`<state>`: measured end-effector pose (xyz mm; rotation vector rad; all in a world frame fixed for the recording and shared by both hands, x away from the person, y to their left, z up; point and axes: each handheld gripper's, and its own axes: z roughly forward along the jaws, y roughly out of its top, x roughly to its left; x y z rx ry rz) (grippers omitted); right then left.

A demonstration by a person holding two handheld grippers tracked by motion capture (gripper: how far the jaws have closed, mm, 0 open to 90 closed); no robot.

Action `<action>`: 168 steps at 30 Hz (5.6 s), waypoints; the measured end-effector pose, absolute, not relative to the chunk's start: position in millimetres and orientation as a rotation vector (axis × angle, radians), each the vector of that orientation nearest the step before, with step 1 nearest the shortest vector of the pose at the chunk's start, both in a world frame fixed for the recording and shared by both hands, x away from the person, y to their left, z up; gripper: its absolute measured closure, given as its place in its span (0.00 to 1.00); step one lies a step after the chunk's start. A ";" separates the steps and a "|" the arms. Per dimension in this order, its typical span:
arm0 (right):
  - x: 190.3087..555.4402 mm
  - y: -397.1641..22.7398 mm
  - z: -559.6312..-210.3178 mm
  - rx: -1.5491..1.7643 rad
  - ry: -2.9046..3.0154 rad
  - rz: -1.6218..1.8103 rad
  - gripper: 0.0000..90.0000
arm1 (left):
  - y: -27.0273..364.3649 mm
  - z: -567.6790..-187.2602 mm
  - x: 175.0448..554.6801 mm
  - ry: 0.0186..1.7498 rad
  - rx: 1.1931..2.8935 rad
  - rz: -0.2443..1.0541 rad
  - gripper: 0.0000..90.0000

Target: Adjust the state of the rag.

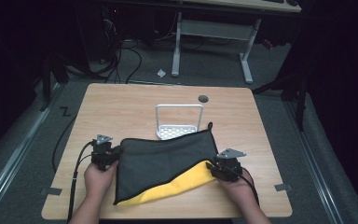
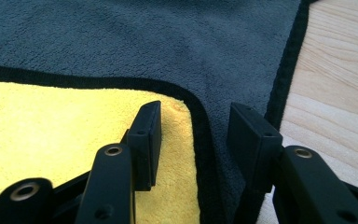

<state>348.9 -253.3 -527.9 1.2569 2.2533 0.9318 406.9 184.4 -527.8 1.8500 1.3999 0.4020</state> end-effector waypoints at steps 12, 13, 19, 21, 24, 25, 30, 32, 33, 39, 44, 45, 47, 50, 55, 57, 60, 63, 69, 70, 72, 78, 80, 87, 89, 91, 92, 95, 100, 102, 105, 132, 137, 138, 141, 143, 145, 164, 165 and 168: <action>349.2 -243.0 -520.3 1.231 2.248 1.010 0.62 | 165.3 -523.9 325.1 1.164 1.984 0.301 0.66; 352.2 -241.5 -522.0 1.236 2.251 0.994 0.62 | 165.3 -523.9 325.1 1.164 1.984 0.301 0.66; 353.1 -240.7 -523.4 1.248 2.291 0.951 0.88 | 165.5 -531.2 326.0 1.164 1.996 0.279 0.67; 346.1 -241.2 -519.2 1.231 2.286 0.951 0.90 | 163.2 -531.5 326.7 1.135 2.019 0.310 0.67; 329.2 -245.1 -512.4 1.226 2.249 0.973 0.90 | 162.2 -531.1 329.7 1.129 2.030 0.315 0.68; 329.2 -245.1 -512.4 1.226 2.249 0.973 0.90 | 162.0 -531.2 331.7 1.128 2.030 0.317 0.68; 288.0 -261.0 -498.0 1.241 2.195 1.016 0.89 | 158.3 -530.1 342.8 1.124 2.046 0.321 0.70; 272.2 -266.2 -494.4 1.246 2.173 1.033 0.89 | 158.4 -529.9 346.1 1.135 2.038 0.309 0.70; 263.8 -268.8 -494.9 1.255 2.172 1.032 0.88 | 158.4 -529.9 346.1 1.135 2.038 0.309 0.70; 235.1 -280.8 -497.1 1.273 2.157 1.060 0.78 | 158.6 -529.6 339.2 1.163 2.024 0.315 0.66; 233.8 -289.0 -488.9 1.266 2.099 1.102 0.79 | 165.0 -527.0 325.7 1.205 1.983 0.316 0.61; 240.6 -289.6 -488.5 1.255 2.106 1.090 0.87 | 170.7 -525.7 318.9 1.221 1.944 0.309 0.60; 251.3 -289.7 -489.1 1.246 2.123 1.071 0.96 | 178.4 -523.7 312.0 1.226 1.890 0.293 0.60; 273.5 -287.8 -495.1 1.254 2.178 1.037 1.00 | 187.4 -521.6 303.3 1.208 1.822 0.240 0.70; 291.1 -277.7 -511.0 1.233 2.279 0.962 0.99 | 190.6 -524.1 295.3 1.204 1.850 0.172 0.86; 286.5 -277.1 -513.9 1.229 2.288 0.978 0.99 | 192.2 -525.7 289.3 1.204 1.844 0.151 0.86; 278.5 -276.0 -517.8 1.214 2.307 0.983 0.99 | 192.2 -527.9 281.9 1.203 1.850 0.133 0.86; 268.0 -274.2 -518.4 1.192 2.327 0.981 0.98 | 191.1 -528.5 270.4 1.191 1.876 0.131 0.86; 249.0 -274.6 -517.2 1.158 2.337 0.968 0.98 | 189.0 -531.0 248.3 1.180 1.921 0.125 0.83; 246.0 -275.3 -517.3 1.157 2.336 0.966 0.98 | 189.0 -532.3 245.7 1.184 1.926 0.120 0.82; 243.5 -276.2 -517.4 1.154 2.335 0.969 0.97 | 189.3 -533.2 243.5 1.187 1.933 0.119 0.82; 249.1 -276.9 -512.7 1.182 2.289 0.998 0.88 | 190.0 -523.7 258.6 1.166 1.933 0.184 0.79; 255.8 -274.5 -512.0 1.186 2.285 1.000 0.86 | 184.3 -517.6 278.8 1.154 1.940 0.218 0.79; 326.0 -254.2 -504.4 1.228 2.240 1.019 0.89 | 173.3 -517.3 345.3 1.172 1.970 0.299 0.81; 340.8 -250.0 -503.5 1.233 2.232 1.023 0.90 | 173.0 -521.7 352.7 1.184 1.973 0.310 0.83; 347.6 -247.2 -504.0 1.231 2.236 1.013 0.90 | 172.1 -524.1 354.4 1.189 1.985 0.317 0.86; 358.4 -241.9 -507.2 1.228 2.257 0.977 0.90 | 170.6 -529.9 353.6 1.179 2.020 0.330 0.87; 367.3 -238.6 -515.1 1.240 2.269 0.928 0.89 | 172.1 -532.5 349.9 1.168 2.003 0.343 0.87; 366.6 -239.9 -526.3 1.247 2.274 0.898 0.89 | 171.5 -533.3 343.8 1.165 1.999 0.353 0.87; 361.4 -244.0 -526.2 1.246 2.280 0.904 0.89 | 169.3 -533.1 338.3 1.150 2.006 0.334 0.87; 357.6 -250.8 -526.6 1.257 2.278 0.919 0.90 | 165.3 -532.8 333.0 1.128 2.015 0.310 0.87; 342.6 -325.5 -525.9 1.429 2.108 0.883 0.83 | 110.5 -534.9 330.3 0.969 2.042 0.231 0.77; 339.9 -320.8 -517.3 1.399 2.079 0.959 0.74 | 129.4 -531.5 346.1 1.035 1.978 0.293 0.68; 340.3 -318.6 -517.5 1.392 2.084 0.960 0.70 | 129.4 -531.5 346.1 1.035 1.978 0.293 0.67; 340.9 -313.7 -518.4 1.366 2.109 0.956 0.67 | 134.1 -529.2 363.8 1.077 1.982 0.361 0.66; 339.7 -309.3 -518.8 1.343 2.118 0.977 0.65 | 132.8 -527.8 377.5 1.094 1.982 0.379 0.63; 338.0 -304.3 -518.4 1.301 2.131 1.005 0.62 | 126.8 -529.5 397.1 1.125 1.982 0.380 0.58; 333.2 -283.6 -513.0 1.226 2.201 1.087 0.56 | 96.2 -536.8 417.7 1.068 2.023 0.422 0.88; 333.2 -283.6 -513.0 1.226 2.201 1.087 0.56 | 96.2 -536.8 417.7 1.068 2.023 0.422 0.88; 325.2 -256.8 -506.9 1.137 2.235 1.108 0.55 | 108.0 -538.2 424.7 1.103 1.955 0.270 0.89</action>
